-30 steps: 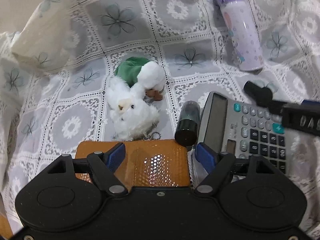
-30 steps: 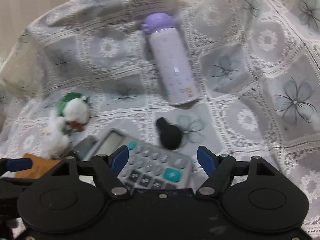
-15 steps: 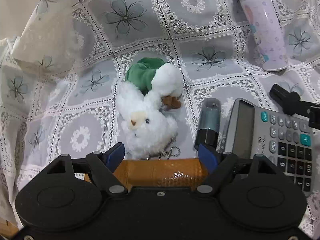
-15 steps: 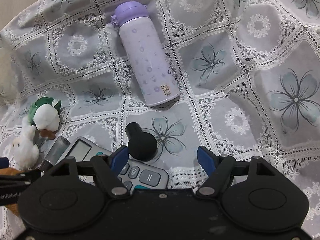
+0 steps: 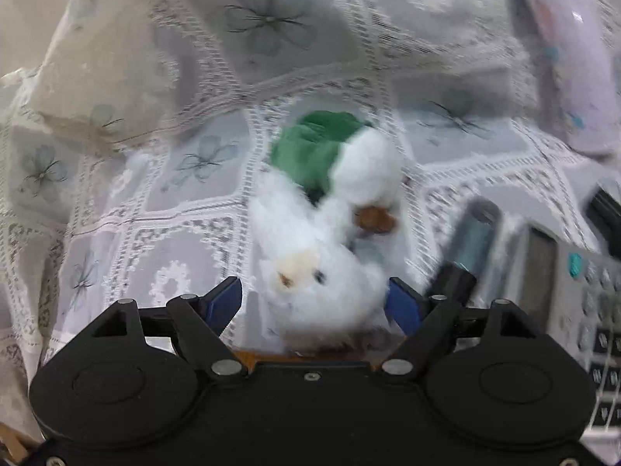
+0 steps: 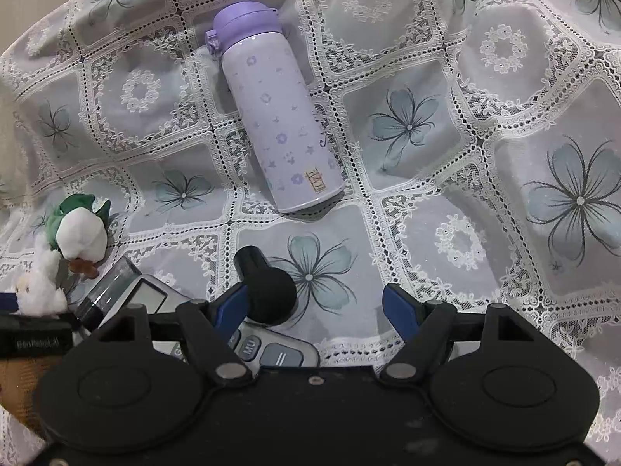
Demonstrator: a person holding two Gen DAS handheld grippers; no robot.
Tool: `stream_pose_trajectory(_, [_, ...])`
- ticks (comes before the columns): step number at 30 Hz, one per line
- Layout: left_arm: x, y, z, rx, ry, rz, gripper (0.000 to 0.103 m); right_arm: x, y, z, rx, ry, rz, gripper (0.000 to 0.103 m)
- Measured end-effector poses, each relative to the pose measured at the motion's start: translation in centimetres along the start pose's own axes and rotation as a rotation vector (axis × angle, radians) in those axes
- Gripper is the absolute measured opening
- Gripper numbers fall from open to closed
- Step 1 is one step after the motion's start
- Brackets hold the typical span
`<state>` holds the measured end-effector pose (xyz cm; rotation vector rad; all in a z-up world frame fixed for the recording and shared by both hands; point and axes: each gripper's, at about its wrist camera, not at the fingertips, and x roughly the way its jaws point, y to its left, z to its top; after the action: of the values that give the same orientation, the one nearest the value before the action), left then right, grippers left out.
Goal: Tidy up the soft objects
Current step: 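Move the left tool to the dark glass cylinder while the right tool approaches the black knob, then lower the open left tool around the dark glass cylinder beside the calculator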
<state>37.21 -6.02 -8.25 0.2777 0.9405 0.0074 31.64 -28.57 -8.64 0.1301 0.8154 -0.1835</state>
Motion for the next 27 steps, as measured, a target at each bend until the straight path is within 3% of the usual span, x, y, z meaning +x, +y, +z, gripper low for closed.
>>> stream_pose_trajectory(6, [-1.4, 0.3, -0.2, -0.001, -0.018, -0.025, 0.079, -0.1, -0.9, 0.4, 0.028, -0.024, -0.045, 0.075])
stream_pose_trajectory(12, [-2.8, 0.0, -1.1, 0.038, -0.014, -0.099, 0.079, -0.6, -0.1, 0.2, -0.001, -0.029, -0.001, 0.075])
stream_pose_trajectory(20, [-1.3, -1.2, -0.8, 0.097, 0.027, -0.114, 0.078, -0.7, -0.2, -0.1, 0.013, -0.013, 0.016, 0.075])
stream_pose_trajectory(27, [0.2, -0.7, 0.4, 0.044, 0.065, -0.12, 0.079, -0.6, -0.7, 0.2, 0.031, -0.009, 0.012, 0.075])
